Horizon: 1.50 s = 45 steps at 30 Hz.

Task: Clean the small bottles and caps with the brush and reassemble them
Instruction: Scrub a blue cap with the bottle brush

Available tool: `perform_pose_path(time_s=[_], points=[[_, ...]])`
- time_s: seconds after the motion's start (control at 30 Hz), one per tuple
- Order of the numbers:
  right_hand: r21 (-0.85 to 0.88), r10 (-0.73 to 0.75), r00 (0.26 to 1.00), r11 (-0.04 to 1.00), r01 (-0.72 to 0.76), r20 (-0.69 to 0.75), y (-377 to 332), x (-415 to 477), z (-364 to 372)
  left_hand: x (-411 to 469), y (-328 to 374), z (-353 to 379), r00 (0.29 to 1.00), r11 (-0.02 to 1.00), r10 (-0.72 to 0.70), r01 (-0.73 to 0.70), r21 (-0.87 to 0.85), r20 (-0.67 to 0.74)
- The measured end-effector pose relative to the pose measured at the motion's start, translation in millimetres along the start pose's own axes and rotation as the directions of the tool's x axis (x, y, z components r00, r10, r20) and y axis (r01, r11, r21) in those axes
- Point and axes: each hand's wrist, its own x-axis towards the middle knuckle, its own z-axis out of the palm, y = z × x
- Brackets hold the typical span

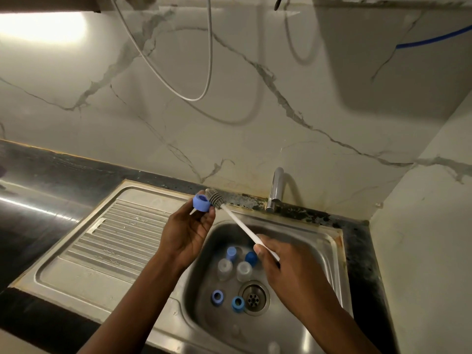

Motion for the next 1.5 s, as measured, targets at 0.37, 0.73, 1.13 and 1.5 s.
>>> perform_pose_path(time_s=[0.37, 0.73, 1.13, 1.5], points=[[-0.073, 0.012, 1.0, 0.997, -0.011, 0.013, -11, 6, -5, -10, -8, 9, 0.992, 0.913, 0.13, -0.117, 0.392, -0.006], [-0.027, -0.042, 0.995, 0.999, 0.045, 0.09, -13, -13, -4, -3, 2, 5, 0.99, 0.968, 0.125, -0.107, 0.228, -0.068], [-0.135, -0.061, 0.997, 0.989, 0.066, 0.046, -25, 3, -9, -9, -6, 13, 0.995, 0.955, 0.087, -0.069, 0.288, -0.052], [-0.105, -0.068, 0.996, 0.992, 0.074, 0.054, -8, -11, -15, 0, 12, 3, 0.996, 0.957, 0.078, -0.064, 0.282, -0.036]])
